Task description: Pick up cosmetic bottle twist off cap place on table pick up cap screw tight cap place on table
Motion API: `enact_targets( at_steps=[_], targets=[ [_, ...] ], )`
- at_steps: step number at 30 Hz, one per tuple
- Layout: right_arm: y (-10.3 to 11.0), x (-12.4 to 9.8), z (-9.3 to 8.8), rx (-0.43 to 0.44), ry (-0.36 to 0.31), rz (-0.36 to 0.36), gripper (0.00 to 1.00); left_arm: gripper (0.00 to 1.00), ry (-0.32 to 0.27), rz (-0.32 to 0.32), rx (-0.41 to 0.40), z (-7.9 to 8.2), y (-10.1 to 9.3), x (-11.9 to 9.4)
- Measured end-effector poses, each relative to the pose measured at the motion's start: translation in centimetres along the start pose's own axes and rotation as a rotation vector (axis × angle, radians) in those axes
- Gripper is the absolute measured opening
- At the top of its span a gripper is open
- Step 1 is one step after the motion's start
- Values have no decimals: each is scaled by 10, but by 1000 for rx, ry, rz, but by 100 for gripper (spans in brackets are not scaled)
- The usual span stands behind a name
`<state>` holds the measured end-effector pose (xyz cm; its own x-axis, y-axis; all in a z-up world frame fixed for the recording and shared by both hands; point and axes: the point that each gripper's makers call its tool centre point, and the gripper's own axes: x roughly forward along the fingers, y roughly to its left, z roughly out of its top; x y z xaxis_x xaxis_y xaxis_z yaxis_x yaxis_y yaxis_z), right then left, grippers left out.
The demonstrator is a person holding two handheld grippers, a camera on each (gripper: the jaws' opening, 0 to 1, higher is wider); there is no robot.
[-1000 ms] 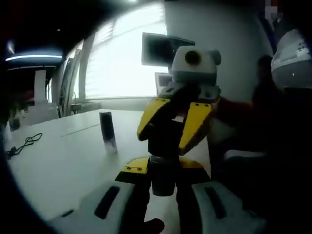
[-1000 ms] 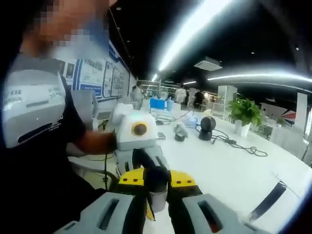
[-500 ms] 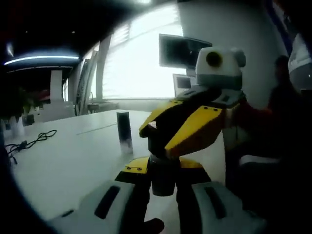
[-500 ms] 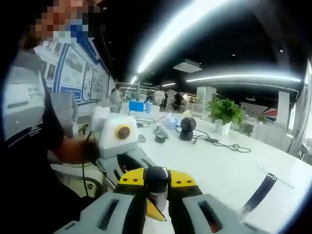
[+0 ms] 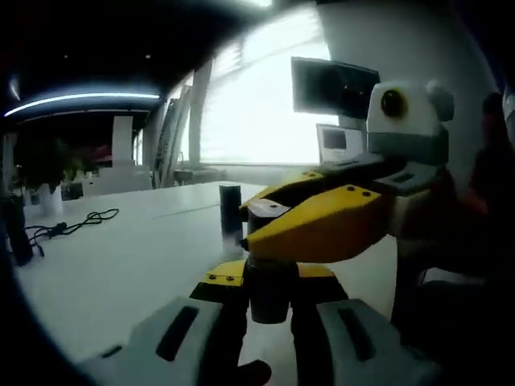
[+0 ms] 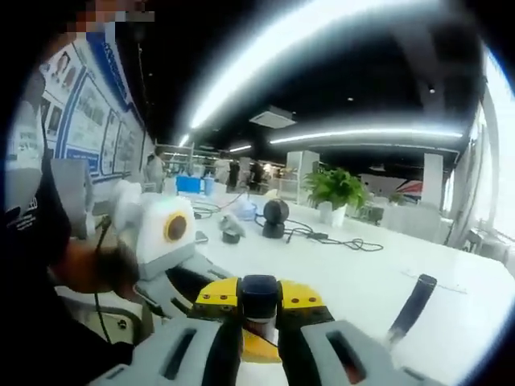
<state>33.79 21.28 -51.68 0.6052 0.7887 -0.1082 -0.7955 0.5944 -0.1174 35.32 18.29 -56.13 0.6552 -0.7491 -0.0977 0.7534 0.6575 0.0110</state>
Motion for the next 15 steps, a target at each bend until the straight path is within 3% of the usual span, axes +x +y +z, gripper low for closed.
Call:
enact_targets(
  at_steps=[9, 15],
  targets=[
    [-6, 3, 3, 26, -34, -103, 11, 10, -30, 77, -7, 4, 8, 1],
    [-9, 2, 2, 101, -43, -104, 11, 10, -51, 95, 23, 4, 8, -3]
  ],
)
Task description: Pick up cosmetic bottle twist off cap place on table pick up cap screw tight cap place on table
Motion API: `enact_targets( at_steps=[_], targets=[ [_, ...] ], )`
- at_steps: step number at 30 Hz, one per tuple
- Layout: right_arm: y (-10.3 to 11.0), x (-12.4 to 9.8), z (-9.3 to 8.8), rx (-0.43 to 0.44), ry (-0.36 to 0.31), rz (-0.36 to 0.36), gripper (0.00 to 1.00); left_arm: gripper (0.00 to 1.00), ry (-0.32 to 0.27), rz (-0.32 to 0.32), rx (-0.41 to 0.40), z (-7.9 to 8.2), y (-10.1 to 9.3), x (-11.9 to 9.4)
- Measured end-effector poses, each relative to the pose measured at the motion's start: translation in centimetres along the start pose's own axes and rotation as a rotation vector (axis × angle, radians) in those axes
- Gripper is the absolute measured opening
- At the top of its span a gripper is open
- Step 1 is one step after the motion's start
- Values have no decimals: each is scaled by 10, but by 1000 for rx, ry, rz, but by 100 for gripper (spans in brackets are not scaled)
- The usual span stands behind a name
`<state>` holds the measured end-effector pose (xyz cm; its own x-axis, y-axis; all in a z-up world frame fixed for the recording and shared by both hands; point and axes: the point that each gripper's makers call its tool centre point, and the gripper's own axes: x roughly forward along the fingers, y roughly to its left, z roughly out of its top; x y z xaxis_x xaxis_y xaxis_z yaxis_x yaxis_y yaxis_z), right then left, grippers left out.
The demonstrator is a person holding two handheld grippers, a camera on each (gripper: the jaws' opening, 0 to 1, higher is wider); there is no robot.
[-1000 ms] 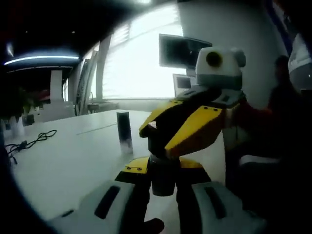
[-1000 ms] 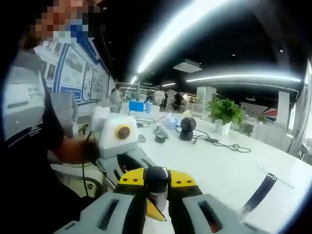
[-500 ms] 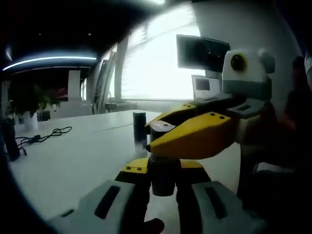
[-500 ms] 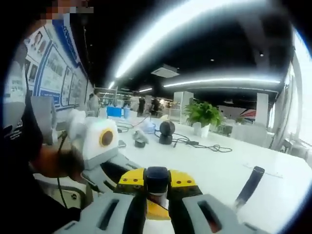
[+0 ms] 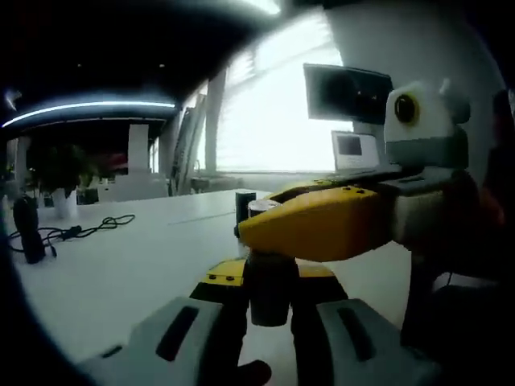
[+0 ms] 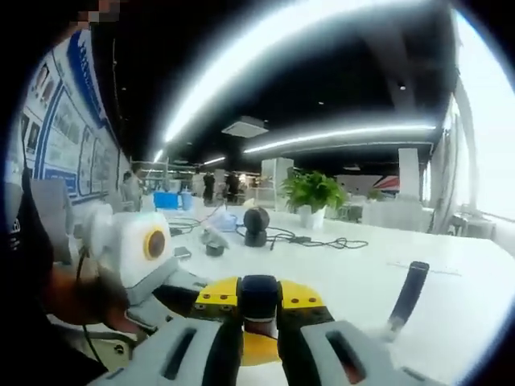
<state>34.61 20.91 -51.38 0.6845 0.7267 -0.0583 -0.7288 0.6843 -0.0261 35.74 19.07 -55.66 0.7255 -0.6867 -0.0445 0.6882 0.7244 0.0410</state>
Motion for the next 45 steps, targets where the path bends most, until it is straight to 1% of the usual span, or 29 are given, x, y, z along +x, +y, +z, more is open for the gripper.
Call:
enact_targets(
  at_steps=[2, 3, 4, 5, 12, 22, 26, 28, 29, 33, 37, 39, 41, 42, 43, 45],
  targets=[
    [-5, -1, 0, 19, -3, -13, 11, 10, -11, -1, -6, 1, 0, -1],
    [-6, -1, 0, 15, -4, -19, 11, 10, -14, -1, -8, 2, 0, -1],
    [-6, -2, 0, 46, -6, -7, 11, 10, -19, -1, -4, 2, -1, -1],
    [-8, -3, 0, 43, -7, -11, 11, 10, -21, -1, -4, 3, -1, -1],
    [-6, -4, 0, 45, -4, 4, 11, 10, -19, -24, -13, 2, -4, 0],
    [-4, -4, 3, 38, -15, 5, 11, 10, -31, -30, -8, 5, -4, -1],
    [-5, -3, 4, 95, -27, 4, 11, 10, -42, -32, -21, 7, -3, -2],
    [-4, -4, 4, 104, -32, 2, 11, 10, -48, -30, -22, 8, -3, -2],
    [-5, -4, 4, 123, -36, 2, 12, 10, -51, -30, -25, 8, -3, -2],
    [-5, -4, 4, 120, -39, 0, 12, 10, -55, -32, -27, 9, -3, -2],
    [-4, -5, 7, 98, -48, 5, 21, 10, -54, -40, -28, 8, -4, -2],
    [-3, -6, 9, 82, -51, 16, 21, 10, -57, -46, -40, 8, -4, -2],
    [-1, -7, 12, 76, -61, 30, 21, 10, -55, -50, -35, 7, -4, -2],
    [1, -7, 13, 72, -62, 40, 21, 10, -56, -66, -55, 6, -5, -3],
    [2, -8, 14, 68, -60, 51, 21, 10, -56, -71, -60, 6, -4, -3],
    [3, -9, 14, 32, -49, 70, 21, 10, -53, -83, -50, 4, -5, -4]
  ],
)
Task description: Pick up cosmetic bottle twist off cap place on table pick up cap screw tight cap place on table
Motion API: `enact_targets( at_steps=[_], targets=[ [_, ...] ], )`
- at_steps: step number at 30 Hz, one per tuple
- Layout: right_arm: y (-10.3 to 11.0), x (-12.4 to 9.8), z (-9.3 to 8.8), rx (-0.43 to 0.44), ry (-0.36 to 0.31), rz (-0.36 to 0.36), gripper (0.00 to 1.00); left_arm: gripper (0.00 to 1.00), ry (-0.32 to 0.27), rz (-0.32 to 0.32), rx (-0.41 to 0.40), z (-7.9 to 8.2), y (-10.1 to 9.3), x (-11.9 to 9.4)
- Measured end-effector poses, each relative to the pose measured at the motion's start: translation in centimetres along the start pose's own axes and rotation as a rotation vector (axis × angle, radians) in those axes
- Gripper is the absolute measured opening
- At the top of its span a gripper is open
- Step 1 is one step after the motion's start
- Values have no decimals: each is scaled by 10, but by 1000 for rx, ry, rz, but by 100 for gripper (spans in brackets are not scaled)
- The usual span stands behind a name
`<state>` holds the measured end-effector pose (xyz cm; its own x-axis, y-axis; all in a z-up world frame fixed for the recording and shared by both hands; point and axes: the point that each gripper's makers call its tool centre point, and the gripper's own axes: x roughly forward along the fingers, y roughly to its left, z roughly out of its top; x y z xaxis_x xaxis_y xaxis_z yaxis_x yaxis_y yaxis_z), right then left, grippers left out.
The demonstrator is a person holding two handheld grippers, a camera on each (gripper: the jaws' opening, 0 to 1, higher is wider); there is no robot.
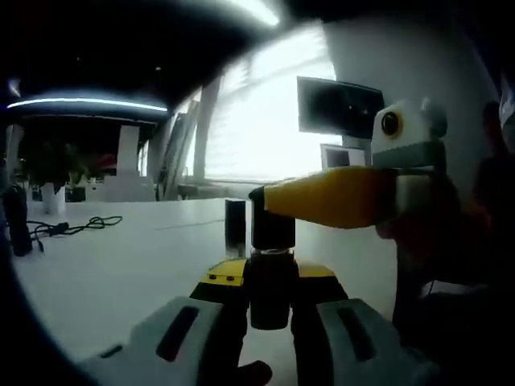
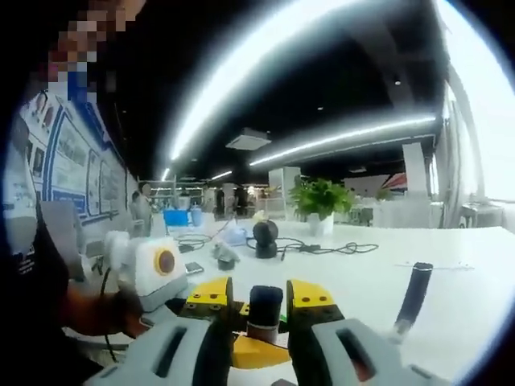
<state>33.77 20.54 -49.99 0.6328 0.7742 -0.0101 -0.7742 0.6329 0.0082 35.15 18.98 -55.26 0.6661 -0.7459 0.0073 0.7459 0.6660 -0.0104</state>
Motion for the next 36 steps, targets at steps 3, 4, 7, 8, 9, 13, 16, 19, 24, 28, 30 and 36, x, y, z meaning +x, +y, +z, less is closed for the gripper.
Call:
enact_targets(
  at_steps=[3, 4, 7, 8, 9, 13, 16, 19, 24, 28, 30, 36],
  targets=[
    [3, -3, -1, -44, 22, 28, 22, 10, -2, -28, -16, -1, -1, -1],
    [4, -4, -2, -65, 31, 37, 22, 10, -4, -41, -23, -1, -2, -1],
    [7, -6, -3, -72, 38, 70, 22, 10, -6, -66, -32, 0, -5, -2],
    [8, -7, -3, -71, 40, 82, 22, 10, -3, -79, -22, -1, -6, -3],
    [9, -7, -3, -72, 41, 87, 22, 10, -2, -82, -21, -1, -7, -3],
    [11, -12, -1, -68, 38, 125, 22, 10, 4, -132, -12, 1, -11, -7],
    [13, -14, 0, -66, 34, 161, 23, 10, -1, -176, -7, 5, -16, -9],
    [17, -18, 4, -61, 27, 219, 24, 10, -5, -219, -7, 8, -21, -12],
    [22, -25, 8, -26, 26, 331, 26, 10, -18, -301, -15, 14, -32, -17],
    [27, -30, 11, -24, 20, 406, 26, 10, -7, -377, -2, 13, -44, -20],
    [31, -34, 12, 3, 25, 460, 26, 10, 0, -406, 0, 13, -49, -21],
    [31, -38, 7, -36, 45, 526, 24, 10, 12, -479, 2, 13, -58, -23]
  ],
)
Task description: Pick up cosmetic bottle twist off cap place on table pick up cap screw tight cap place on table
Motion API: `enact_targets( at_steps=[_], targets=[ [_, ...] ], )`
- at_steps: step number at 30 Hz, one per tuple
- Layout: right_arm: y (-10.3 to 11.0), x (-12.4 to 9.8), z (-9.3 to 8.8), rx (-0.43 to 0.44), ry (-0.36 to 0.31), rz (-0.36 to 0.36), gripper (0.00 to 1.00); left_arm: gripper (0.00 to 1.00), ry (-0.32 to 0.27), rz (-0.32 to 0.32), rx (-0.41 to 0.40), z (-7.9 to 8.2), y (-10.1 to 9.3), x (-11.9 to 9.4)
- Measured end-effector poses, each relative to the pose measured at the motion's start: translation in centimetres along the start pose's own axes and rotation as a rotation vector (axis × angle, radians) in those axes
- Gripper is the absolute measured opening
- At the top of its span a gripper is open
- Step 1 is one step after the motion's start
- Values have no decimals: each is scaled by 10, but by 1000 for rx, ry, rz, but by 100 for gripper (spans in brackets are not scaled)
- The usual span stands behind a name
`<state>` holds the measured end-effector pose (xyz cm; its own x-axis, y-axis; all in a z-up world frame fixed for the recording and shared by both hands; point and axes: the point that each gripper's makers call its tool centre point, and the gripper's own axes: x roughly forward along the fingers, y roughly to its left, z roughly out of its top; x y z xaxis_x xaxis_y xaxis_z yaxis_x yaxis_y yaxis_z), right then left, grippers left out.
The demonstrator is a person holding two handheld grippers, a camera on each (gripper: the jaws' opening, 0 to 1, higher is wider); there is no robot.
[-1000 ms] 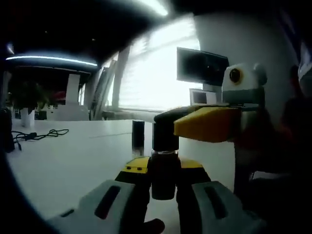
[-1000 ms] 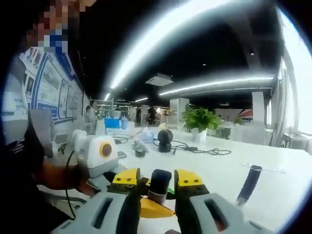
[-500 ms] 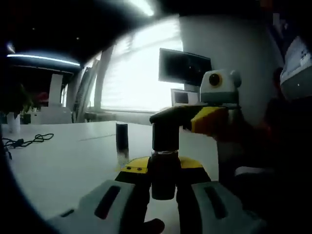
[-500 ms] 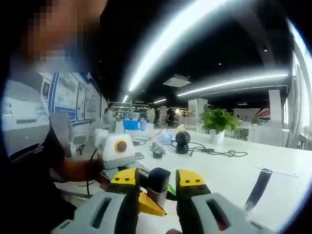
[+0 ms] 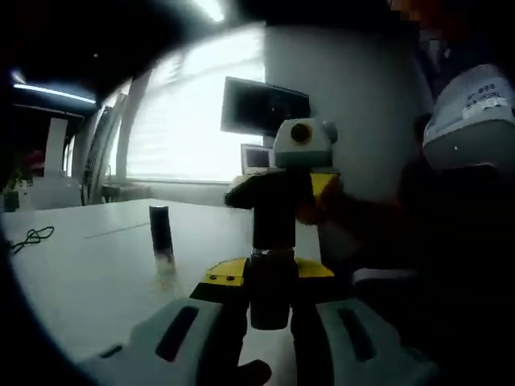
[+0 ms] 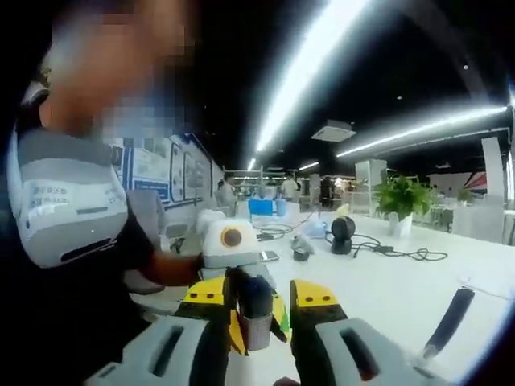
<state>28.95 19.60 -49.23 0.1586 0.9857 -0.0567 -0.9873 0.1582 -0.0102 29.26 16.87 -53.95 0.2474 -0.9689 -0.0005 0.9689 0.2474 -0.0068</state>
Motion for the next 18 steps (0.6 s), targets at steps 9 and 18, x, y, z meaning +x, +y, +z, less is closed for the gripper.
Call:
enact_targets(
  at_steps=[9, 18],
  targets=[
    [11, 5, -5, -38, 12, 95, 20, 10, -8, -97, -30, -1, -12, 2],
    [14, 7, -10, -4, 9, 108, 12, 10, -15, -124, -39, -2, -14, 3]
  ],
)
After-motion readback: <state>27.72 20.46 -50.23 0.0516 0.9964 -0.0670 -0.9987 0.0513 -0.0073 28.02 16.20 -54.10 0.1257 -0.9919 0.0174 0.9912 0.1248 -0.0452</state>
